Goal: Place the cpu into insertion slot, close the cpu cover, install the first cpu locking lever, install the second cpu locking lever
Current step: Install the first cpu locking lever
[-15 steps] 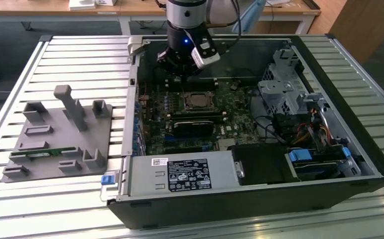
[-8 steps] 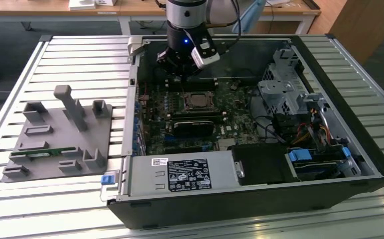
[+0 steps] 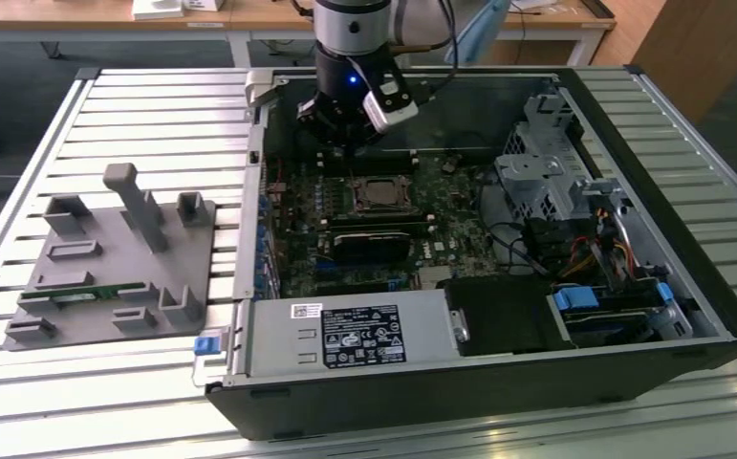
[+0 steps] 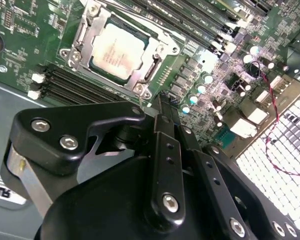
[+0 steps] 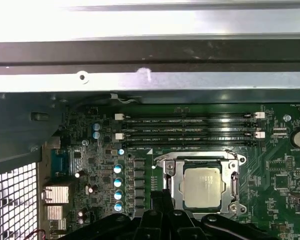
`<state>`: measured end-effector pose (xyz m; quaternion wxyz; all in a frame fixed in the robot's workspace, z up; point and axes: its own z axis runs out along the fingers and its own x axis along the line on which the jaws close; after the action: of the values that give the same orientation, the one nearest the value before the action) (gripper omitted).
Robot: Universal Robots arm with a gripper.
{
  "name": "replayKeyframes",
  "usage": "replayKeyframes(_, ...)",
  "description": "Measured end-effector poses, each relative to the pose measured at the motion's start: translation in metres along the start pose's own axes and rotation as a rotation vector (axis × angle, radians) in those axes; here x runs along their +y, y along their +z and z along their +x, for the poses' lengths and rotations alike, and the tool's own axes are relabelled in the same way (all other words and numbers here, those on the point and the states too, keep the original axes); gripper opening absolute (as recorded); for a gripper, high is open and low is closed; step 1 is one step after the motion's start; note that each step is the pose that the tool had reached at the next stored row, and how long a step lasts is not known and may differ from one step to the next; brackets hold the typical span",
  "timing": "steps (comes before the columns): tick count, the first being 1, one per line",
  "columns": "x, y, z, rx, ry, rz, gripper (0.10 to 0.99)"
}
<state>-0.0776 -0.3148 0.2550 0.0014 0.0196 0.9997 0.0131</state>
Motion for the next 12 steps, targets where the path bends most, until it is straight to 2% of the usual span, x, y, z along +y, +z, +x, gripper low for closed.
replayKeyframes(6,-0.0001,0.0006,0.0054,-0.0062,-0.009,-0.001,0.106)
replayKeyframes(12,0.003,0.0007,0.0109,-0.0066,-0.017,-0.002,0.106)
